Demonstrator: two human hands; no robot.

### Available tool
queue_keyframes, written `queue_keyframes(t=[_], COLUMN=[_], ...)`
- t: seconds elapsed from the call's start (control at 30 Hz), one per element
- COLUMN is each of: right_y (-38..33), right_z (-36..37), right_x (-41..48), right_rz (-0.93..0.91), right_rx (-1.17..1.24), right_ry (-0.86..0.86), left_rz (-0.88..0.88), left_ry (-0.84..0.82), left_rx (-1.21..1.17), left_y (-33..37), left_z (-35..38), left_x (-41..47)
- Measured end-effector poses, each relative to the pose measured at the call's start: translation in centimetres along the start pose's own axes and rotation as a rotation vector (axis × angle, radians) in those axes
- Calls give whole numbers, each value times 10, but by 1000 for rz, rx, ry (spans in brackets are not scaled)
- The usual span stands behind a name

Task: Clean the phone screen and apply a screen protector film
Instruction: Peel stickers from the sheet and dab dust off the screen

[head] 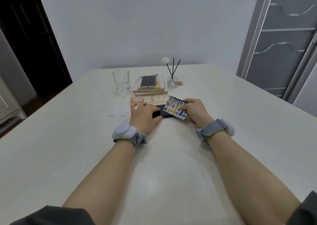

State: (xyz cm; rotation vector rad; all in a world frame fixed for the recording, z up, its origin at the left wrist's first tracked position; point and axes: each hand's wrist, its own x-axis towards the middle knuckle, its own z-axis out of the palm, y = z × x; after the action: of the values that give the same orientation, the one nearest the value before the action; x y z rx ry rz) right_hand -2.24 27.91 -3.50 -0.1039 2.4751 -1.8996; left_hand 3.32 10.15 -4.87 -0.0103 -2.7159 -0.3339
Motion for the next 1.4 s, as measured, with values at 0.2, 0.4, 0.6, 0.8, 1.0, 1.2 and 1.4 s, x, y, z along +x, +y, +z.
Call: queue_keyframes(t=[0.2, 0.4, 0.6, 0.8, 1.0, 1.2, 1.4], right_y=[1, -2, 1, -6, -3, -5, -2], right_z=[1, -7, -2, -8, 0, -6, -4], right_x=[-1, 1, 2, 1, 3, 2, 4], right_rz=[-65, 2, -27, 44, 9, 35, 10], right_rx=[-72, 20, -19, 26, -9, 35, -4], right_ry=[50, -45, 28, -71, -13, -93, -53], left_rz=[-4, -5, -8, -9, -12, -10, -13], left_ry=[-6, -16, -19, -15, -26, -27, -30], left_rx=[-4, 0, -3, -10, -7, -9, -18], left_y=[0, 1, 1, 1, 1, 1, 0], left_z=[-1, -2, -2, -1, -1, 0, -1], left_x=[0, -1, -1, -1, 0, 0, 0])
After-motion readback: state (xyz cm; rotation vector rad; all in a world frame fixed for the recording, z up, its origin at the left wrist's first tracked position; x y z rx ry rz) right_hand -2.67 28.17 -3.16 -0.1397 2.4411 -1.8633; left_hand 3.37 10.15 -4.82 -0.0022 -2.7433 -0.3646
